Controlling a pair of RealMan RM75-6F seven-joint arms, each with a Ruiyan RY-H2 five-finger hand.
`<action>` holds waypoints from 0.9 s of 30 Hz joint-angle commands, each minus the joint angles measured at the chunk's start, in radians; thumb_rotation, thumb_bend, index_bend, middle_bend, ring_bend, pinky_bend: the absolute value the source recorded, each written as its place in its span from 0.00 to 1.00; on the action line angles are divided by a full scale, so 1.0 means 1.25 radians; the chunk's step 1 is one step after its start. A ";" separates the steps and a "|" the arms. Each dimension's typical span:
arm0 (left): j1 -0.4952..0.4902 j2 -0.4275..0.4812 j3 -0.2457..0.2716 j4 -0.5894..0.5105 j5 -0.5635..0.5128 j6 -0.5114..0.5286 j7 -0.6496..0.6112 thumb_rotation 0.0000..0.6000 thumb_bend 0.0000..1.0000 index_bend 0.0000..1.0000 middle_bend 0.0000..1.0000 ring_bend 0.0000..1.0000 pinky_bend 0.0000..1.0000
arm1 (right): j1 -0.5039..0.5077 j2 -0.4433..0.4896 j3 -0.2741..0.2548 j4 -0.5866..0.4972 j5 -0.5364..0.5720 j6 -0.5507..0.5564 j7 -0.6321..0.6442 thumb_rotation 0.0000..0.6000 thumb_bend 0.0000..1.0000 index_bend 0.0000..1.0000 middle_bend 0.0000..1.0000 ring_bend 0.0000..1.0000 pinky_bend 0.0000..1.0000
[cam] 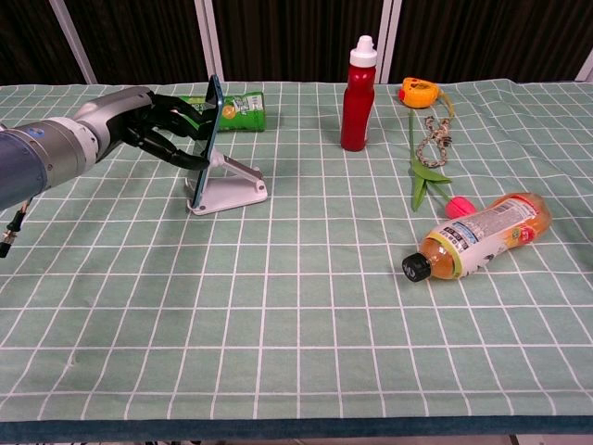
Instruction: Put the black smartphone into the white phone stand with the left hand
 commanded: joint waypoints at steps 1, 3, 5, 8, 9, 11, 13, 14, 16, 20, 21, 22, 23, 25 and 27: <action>-0.001 0.005 0.002 -0.003 -0.003 -0.005 0.003 1.00 0.19 0.20 0.23 0.08 0.16 | 0.000 0.000 0.000 0.000 0.000 0.000 0.000 1.00 0.32 0.08 0.00 0.00 0.18; 0.000 0.010 0.001 -0.008 -0.006 -0.010 0.003 1.00 0.17 0.17 0.19 0.07 0.14 | 0.000 0.000 0.000 0.000 0.000 0.000 0.000 1.00 0.32 0.08 0.00 0.00 0.18; 0.000 0.014 0.001 -0.012 -0.008 -0.012 0.004 1.00 0.17 0.15 0.17 0.06 0.13 | 0.000 0.000 0.000 0.000 -0.001 0.000 0.000 1.00 0.32 0.08 0.00 0.00 0.18; 0.001 0.021 0.002 -0.019 -0.011 -0.014 0.006 1.00 0.17 0.13 0.16 0.04 0.12 | 0.000 0.000 0.000 0.000 -0.001 0.000 0.001 1.00 0.32 0.08 0.00 0.00 0.18; 0.002 0.022 0.002 -0.021 -0.012 -0.014 0.006 1.00 0.17 0.12 0.16 0.04 0.12 | 0.000 0.000 0.000 0.000 -0.001 0.000 0.001 1.00 0.32 0.08 0.00 0.00 0.18; 0.003 0.026 0.002 -0.027 -0.013 -0.012 0.007 1.00 0.17 0.11 0.14 0.03 0.11 | 0.000 0.000 0.000 0.000 -0.001 0.000 0.003 1.00 0.32 0.08 0.00 0.00 0.18; 0.007 0.037 0.004 -0.042 -0.011 -0.011 0.007 1.00 0.16 0.11 0.14 0.03 0.10 | 0.000 0.000 0.000 0.001 -0.002 0.001 0.004 1.00 0.32 0.08 0.00 0.00 0.18; 0.008 0.041 0.005 -0.048 -0.010 -0.011 0.007 1.00 0.16 0.10 0.13 0.03 0.10 | 0.000 0.000 -0.001 0.001 -0.002 0.001 0.005 1.00 0.32 0.08 0.00 0.00 0.18; 0.011 0.047 0.006 -0.057 -0.009 -0.010 0.007 1.00 0.15 0.10 0.12 0.02 0.10 | 0.000 0.000 -0.001 0.001 -0.003 0.001 0.005 1.00 0.32 0.08 0.00 0.00 0.18; 0.025 0.071 0.014 -0.088 0.009 0.005 0.007 1.00 0.15 0.08 0.11 0.00 0.09 | -0.001 0.000 -0.001 0.002 -0.003 0.002 0.005 1.00 0.32 0.08 0.00 0.00 0.18; 0.030 0.079 0.017 -0.097 0.016 0.011 0.007 1.00 0.15 0.08 0.10 0.00 0.08 | -0.001 0.000 -0.001 0.002 -0.003 0.002 0.005 1.00 0.32 0.08 0.00 0.00 0.18; 0.035 0.087 0.021 -0.105 0.024 0.018 0.008 1.00 0.15 0.08 0.09 0.00 0.08 | -0.001 0.000 -0.001 0.002 -0.003 0.002 0.005 1.00 0.32 0.08 0.00 0.00 0.18; 0.040 0.097 0.026 -0.115 0.035 0.025 0.010 1.00 0.15 0.07 0.09 0.00 0.07 | -0.001 0.000 -0.001 0.002 -0.004 0.002 0.005 1.00 0.32 0.08 0.00 0.00 0.18; 0.054 0.122 0.036 -0.141 0.057 0.038 0.011 1.00 0.15 0.07 0.08 0.00 0.07 | -0.001 0.000 -0.001 0.002 -0.004 0.002 0.004 1.00 0.32 0.08 0.00 0.00 0.18; 0.083 0.172 0.057 -0.188 0.105 0.080 0.024 1.00 0.15 0.06 0.07 0.00 0.06 | -0.001 0.000 -0.001 0.002 -0.004 0.003 0.003 1.00 0.32 0.08 0.00 0.00 0.18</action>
